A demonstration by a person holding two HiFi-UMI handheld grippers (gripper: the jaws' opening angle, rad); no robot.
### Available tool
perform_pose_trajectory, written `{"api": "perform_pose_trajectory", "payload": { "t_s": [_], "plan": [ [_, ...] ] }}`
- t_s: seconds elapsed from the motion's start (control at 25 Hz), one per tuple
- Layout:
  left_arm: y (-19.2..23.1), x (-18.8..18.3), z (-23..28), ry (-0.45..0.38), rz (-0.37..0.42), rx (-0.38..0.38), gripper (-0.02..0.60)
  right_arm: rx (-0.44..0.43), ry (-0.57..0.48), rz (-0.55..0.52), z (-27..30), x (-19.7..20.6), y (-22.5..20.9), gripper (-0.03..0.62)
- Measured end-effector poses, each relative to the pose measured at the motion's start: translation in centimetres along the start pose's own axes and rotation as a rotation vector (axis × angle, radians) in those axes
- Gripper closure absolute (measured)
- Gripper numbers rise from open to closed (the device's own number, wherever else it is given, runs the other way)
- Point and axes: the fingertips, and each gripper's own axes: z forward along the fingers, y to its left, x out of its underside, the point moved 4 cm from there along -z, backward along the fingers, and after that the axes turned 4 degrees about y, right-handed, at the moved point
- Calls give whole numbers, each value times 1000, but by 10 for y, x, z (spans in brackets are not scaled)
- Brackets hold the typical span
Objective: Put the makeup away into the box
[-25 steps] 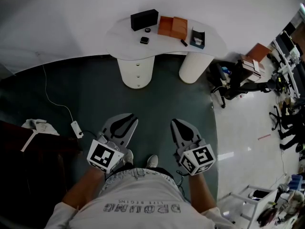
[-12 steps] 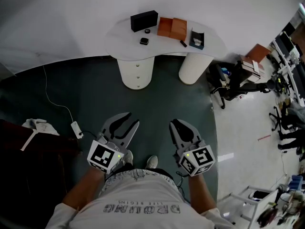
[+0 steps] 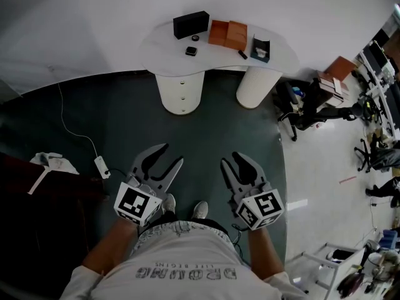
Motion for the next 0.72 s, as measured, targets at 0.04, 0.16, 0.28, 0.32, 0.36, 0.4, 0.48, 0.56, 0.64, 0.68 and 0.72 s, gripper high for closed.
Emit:
{"api": "perform_pose_trajectory", "payload": {
  "t_s": [0.04,0.16,0.28,0.32,0.36,0.4,0.48,0.56,0.64,0.68,0.72],
  "plan": [
    [0,0,-1,2,0,-3,384,1,-1,1,-1,0,0,436],
    [-1,2,-3,8,-2,-11,370,4,-7,4,-3,0,0,424],
    [-2,3,-4,11,-3,-16,360,4,-12,6,-4,1,-1,406],
    [-3,3,-4,10,-1,-17,358,3,-12,6,-4,1,-1,399],
    [-4,4,-4,10,2,-18,356,2,-13,7,-5,2,-2,396],
    [-4,6,-4,12,4,-20,353,1,-12,7,-5,3,-2,390],
    [-7,9,-4,17,2,-24,345,0,-13,9,-7,4,-3,379],
    [-12,10,-2,24,-4,-27,337,-2,-13,9,-11,5,-6,370],
    [-18,8,1,23,-1,-30,330,-4,-15,8,-15,5,-11,364],
    [-21,8,2,23,2,-32,328,-5,-17,8,-18,5,-14,361],
    [-24,7,5,25,3,-35,325,-6,-18,8,-21,5,-18,358]
  ]
}}
